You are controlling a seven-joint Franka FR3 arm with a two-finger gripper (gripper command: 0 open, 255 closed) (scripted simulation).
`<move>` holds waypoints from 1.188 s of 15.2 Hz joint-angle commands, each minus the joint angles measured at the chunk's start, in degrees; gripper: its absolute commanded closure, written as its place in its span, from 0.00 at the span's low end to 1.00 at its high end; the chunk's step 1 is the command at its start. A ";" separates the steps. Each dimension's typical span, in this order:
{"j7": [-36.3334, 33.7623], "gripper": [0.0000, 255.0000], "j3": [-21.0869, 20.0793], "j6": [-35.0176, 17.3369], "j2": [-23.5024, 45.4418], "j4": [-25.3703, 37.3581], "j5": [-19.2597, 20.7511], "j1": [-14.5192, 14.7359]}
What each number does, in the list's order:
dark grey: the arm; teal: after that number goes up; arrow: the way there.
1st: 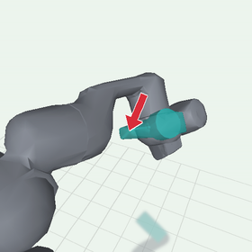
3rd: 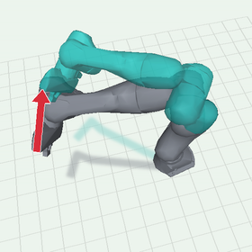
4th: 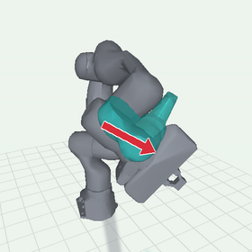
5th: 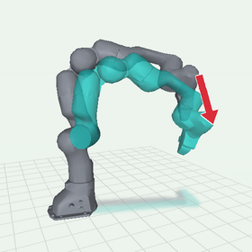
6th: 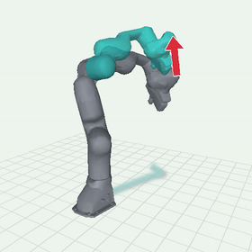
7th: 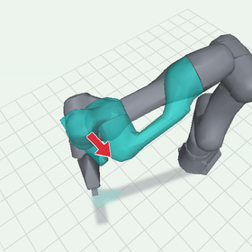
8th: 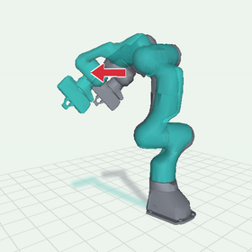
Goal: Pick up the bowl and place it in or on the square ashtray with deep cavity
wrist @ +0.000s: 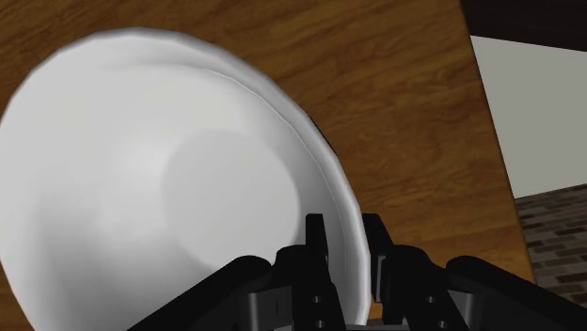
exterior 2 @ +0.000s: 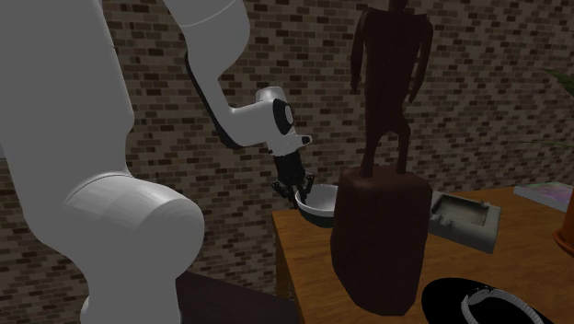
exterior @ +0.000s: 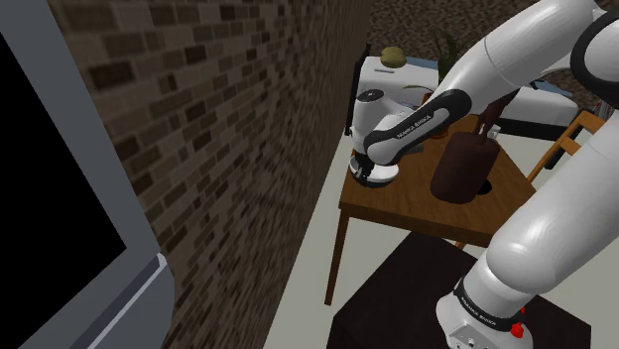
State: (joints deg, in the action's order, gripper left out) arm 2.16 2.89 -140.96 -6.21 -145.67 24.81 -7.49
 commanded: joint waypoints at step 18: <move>4.58 1.00 -0.15 10.45 -7.28 3.62 -3.91 1.01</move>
State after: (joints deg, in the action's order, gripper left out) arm 6.46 2.78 -131.36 -12.90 -142.33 21.15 -6.57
